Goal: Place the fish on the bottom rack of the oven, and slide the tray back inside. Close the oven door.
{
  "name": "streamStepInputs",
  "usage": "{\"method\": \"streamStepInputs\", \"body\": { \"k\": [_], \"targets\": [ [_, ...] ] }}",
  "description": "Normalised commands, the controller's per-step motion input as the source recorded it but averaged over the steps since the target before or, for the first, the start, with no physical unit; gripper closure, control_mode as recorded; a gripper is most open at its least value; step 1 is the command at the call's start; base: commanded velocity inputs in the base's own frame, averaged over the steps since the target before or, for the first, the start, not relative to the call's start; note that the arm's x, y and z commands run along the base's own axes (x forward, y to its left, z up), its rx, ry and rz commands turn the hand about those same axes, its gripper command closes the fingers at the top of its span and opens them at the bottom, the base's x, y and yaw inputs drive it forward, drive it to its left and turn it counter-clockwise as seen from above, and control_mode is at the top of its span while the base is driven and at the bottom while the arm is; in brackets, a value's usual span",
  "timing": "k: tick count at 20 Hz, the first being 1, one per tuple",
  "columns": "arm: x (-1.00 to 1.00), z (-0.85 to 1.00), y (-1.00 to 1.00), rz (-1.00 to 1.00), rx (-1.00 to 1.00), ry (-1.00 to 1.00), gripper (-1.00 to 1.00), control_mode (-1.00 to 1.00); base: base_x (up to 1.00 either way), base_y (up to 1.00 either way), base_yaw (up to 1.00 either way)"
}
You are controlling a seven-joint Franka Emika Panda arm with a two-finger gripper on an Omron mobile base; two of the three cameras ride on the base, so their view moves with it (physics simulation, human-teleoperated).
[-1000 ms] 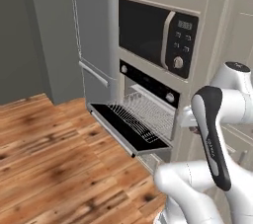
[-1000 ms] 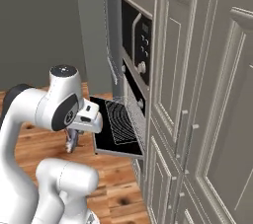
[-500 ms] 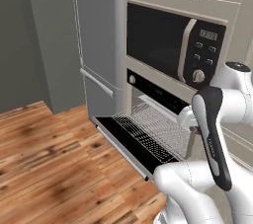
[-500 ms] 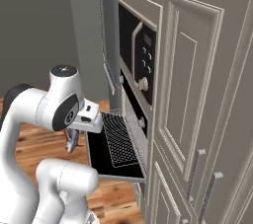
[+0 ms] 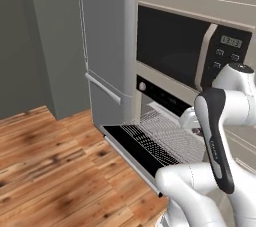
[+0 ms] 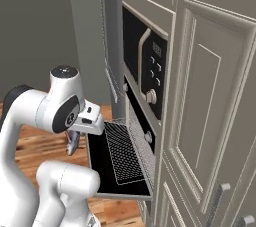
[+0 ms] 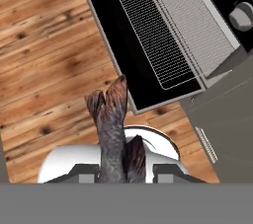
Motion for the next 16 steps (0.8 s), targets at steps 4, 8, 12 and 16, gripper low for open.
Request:
{"method": "streamStepInputs", "body": {
  "k": [4, 8, 12, 16],
  "targets": [
    [0.11, -0.05, 0.0, 0.0, 0.0, 0.0, 1.0, -1.0, 0.42, 0.0, 0.0],
    [0.2, -0.01, 0.0, 0.0, 0.0, 0.0, 1.0, -1.0, 0.0, 0.0, 0.0],
    [0.0, 0.0, 0.0, 0.0, 0.0, 0.0, 1.0, -1.0, 0.0, 0.0, 0.0],
    [0.21, -0.35, 0.0, 0.0, -0.01, 0.0, 1.0, -1.0, 0.0, 0.0, 0.0]
  ]
}}
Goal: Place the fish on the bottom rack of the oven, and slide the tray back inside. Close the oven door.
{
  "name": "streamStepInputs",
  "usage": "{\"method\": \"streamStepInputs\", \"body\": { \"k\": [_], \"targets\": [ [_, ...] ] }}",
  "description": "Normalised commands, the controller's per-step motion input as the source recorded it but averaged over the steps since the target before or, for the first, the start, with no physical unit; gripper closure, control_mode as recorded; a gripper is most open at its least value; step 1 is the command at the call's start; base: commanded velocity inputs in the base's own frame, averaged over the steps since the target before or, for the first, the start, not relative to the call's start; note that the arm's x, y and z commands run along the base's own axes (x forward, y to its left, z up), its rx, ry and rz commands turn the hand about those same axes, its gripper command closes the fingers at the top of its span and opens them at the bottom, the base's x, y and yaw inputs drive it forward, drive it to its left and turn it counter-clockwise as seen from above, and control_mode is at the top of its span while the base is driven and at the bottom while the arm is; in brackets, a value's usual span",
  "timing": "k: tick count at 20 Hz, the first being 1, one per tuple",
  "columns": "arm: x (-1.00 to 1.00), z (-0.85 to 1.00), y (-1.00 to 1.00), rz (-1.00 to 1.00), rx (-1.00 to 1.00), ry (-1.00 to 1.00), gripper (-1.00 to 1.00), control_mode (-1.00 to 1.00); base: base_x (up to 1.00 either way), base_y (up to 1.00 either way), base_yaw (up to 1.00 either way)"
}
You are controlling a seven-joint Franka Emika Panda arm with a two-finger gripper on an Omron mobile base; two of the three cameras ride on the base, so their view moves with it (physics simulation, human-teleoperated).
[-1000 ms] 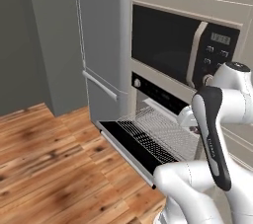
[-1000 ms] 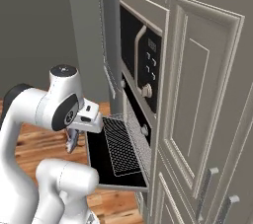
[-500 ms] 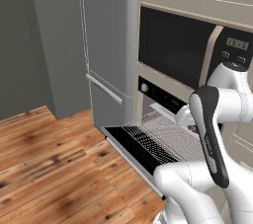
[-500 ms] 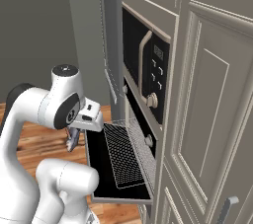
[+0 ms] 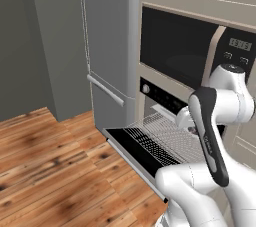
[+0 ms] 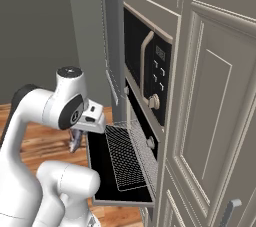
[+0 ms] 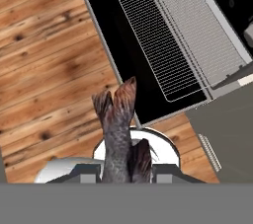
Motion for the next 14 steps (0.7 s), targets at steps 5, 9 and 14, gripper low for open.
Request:
{"method": "streamStepInputs", "body": {
  "k": [5, 9, 14],
  "targets": [
    [0.57, -0.55, 0.0, 0.0, -0.03, 0.02, 1.0, -1.0, 0.0, 0.0, 0.0],
    [0.7, -0.51, 0.0, 0.0, -0.05, 0.01, 1.0, -1.0, 0.0, 0.0, 0.0],
    [0.75, -0.49, 0.0, 0.0, -0.03, 0.02, 1.0, -1.0, 0.0, 0.0, 0.0]
  ]
}}
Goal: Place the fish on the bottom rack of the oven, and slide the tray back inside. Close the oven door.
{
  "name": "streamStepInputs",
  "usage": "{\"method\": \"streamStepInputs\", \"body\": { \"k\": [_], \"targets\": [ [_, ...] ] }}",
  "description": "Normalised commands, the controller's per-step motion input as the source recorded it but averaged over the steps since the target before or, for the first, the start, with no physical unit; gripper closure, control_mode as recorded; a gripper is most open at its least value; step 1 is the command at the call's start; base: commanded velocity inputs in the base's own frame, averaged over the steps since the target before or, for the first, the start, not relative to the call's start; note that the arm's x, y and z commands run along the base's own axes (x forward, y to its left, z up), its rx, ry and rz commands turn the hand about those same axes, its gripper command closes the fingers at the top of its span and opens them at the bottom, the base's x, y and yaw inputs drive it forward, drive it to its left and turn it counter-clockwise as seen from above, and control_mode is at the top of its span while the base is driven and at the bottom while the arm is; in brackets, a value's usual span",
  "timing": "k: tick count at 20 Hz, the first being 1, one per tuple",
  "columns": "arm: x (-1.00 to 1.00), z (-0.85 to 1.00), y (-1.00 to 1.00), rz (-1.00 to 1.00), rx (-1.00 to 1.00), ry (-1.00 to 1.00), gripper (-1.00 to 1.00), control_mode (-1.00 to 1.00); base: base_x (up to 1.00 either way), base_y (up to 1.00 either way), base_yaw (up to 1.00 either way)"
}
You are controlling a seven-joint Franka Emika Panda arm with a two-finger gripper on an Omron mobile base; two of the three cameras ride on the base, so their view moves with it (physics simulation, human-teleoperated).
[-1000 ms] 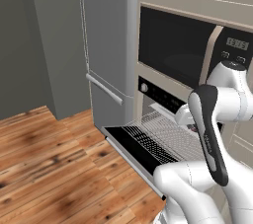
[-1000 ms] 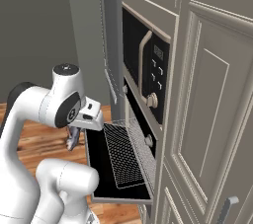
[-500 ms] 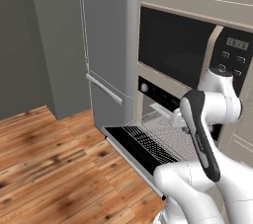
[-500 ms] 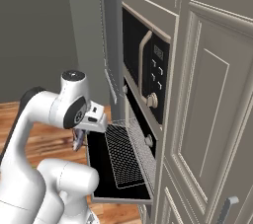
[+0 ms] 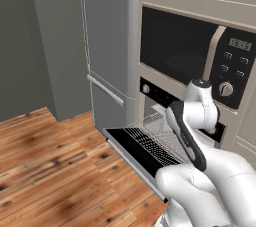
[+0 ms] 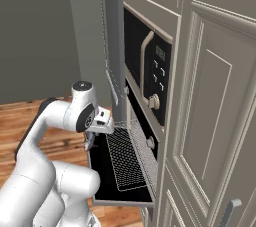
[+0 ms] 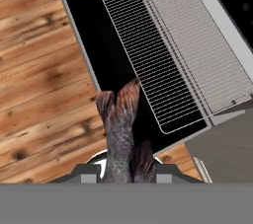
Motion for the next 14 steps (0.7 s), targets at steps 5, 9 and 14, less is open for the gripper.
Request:
{"method": "streamStepInputs", "body": {
  "k": [5, 9, 14],
  "targets": [
    [0.65, -0.41, -0.04, 0.07, 0.0, 0.03, 1.0, -1.0, 0.0, 0.0, 0.0],
    [0.57, -0.41, -0.15, 0.1, 0.0, 0.02, 1.0, -1.0, 0.0, 0.0, 0.0],
    [0.77, -0.48, -0.04, 0.06, 0.0, 0.04, 1.0, -1.0, 0.0, 0.0, 0.0]
  ]
}}
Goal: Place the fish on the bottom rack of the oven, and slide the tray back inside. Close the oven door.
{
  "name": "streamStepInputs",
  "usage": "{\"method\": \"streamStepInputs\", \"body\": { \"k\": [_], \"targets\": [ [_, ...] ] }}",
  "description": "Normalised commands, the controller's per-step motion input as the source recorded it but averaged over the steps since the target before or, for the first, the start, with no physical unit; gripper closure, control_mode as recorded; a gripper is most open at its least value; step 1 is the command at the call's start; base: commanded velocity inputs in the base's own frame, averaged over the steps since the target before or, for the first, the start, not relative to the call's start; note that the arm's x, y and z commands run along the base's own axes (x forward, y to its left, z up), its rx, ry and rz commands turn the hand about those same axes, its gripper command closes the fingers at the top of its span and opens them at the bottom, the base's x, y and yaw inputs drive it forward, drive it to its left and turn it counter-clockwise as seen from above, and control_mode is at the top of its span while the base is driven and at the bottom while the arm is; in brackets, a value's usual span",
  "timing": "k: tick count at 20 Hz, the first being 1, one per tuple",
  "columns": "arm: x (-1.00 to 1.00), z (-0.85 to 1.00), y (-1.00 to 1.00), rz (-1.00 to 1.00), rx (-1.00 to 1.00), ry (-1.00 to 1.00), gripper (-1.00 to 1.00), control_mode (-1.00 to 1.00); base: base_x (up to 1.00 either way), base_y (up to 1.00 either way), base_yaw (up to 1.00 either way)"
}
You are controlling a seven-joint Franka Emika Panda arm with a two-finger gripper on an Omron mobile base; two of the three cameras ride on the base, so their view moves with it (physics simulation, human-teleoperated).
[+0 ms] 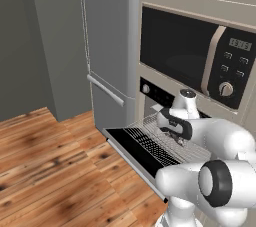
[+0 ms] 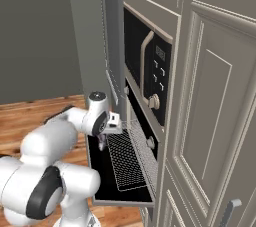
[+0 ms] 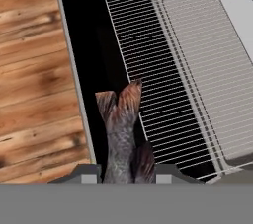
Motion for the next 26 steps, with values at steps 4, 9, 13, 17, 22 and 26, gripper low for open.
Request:
{"method": "streamStepInputs", "body": {
  "k": [4, 9, 13, 17, 22, 26],
  "targets": [
    [0.84, -0.47, 0.0, 0.0, -0.03, 0.03, 1.0, -1.0, 0.0, 0.0, 0.0],
    [0.69, -0.38, -0.07, 0.0, -0.02, 0.01, 1.0, -1.0, 0.0, 0.0, 0.0],
    [0.63, -0.32, -0.15, 0.0, 0.0, 0.0, 1.0, -1.0, 0.0, 0.0, 0.0],
    [0.64, -0.54, -0.01, 0.0, -0.03, 0.0, 1.0, -1.0, 0.0, 0.0, 0.0],
    [0.66, -0.51, 0.0, 0.0, -0.04, 0.0, 1.0, -1.0, 0.0, 0.0, 0.0],
    [0.62, -0.45, -0.01, 0.0, -0.01, 0.0, 1.0, -1.0, 0.0, 0.0, 0.0]
  ]
}}
